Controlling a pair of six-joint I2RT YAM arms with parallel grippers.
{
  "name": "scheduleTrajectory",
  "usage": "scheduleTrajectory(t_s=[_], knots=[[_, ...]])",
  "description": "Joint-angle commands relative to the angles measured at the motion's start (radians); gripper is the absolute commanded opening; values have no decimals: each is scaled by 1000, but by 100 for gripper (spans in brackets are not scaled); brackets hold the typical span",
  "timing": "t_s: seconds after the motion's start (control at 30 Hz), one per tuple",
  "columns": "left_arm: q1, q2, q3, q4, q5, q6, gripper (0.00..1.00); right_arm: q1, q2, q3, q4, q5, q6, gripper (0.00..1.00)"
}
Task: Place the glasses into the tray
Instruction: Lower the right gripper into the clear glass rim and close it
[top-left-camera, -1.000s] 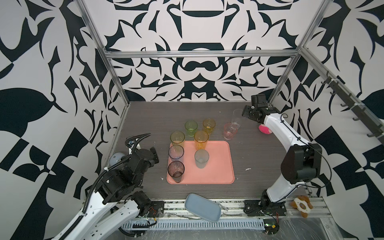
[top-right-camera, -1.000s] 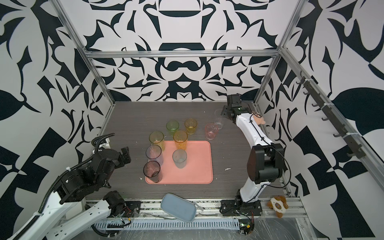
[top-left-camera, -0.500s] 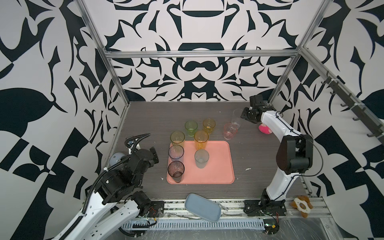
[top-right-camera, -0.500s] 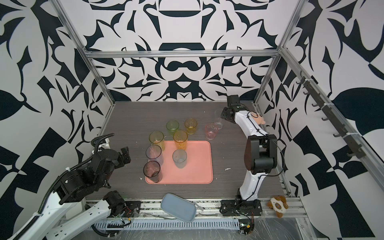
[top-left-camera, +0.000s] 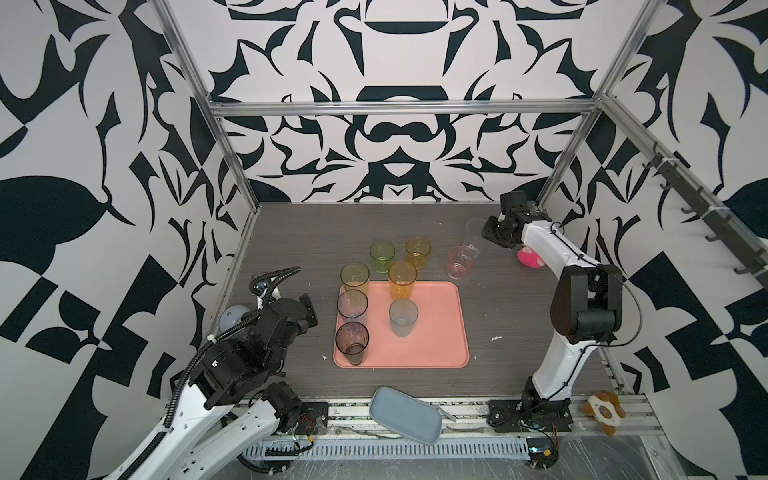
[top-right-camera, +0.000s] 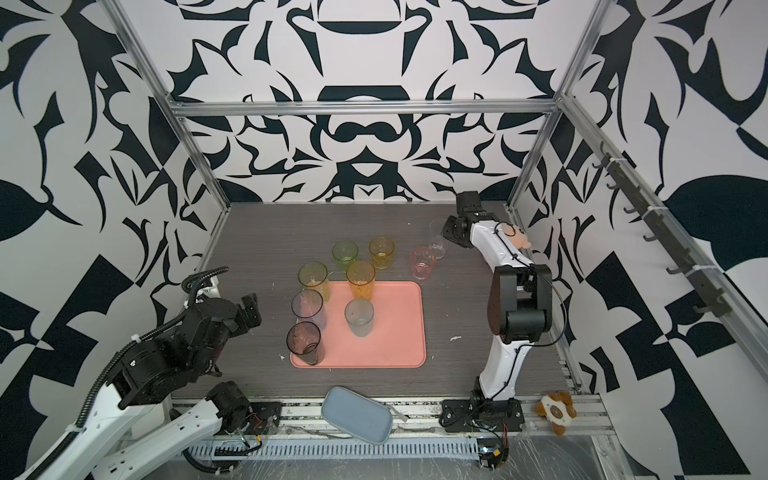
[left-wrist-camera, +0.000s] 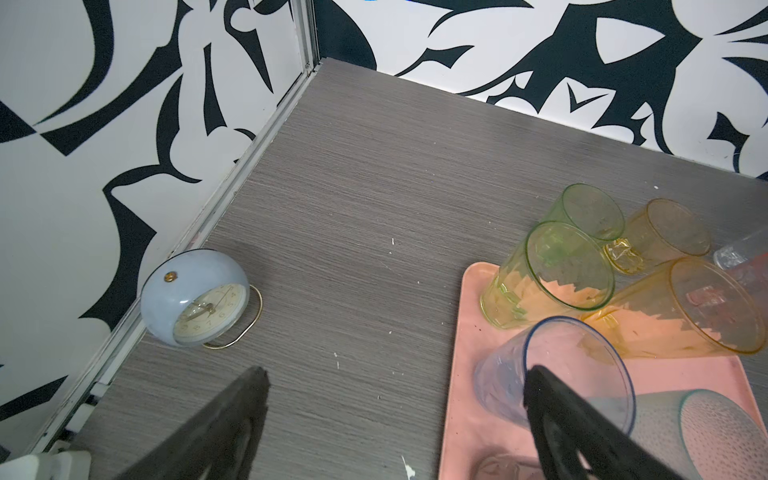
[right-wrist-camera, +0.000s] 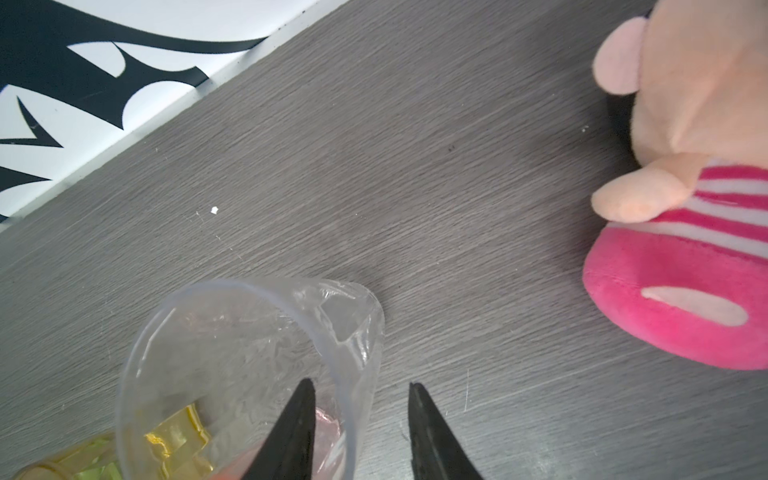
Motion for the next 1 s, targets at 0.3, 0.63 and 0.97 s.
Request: scheduleTrajectory(t_s=[0.3,0.63,0.97], knots=[[-3,-12,-16,-23,-22,-19,99,-5,4,37,4,-15,8,24],[-3,-12,-18,-23,-22,-21,99,-5,9,34,5,-24,9,12],[-3,-11,-20,-20,-16,-21,99,-5,-18,40,-4,-38,5,0]])
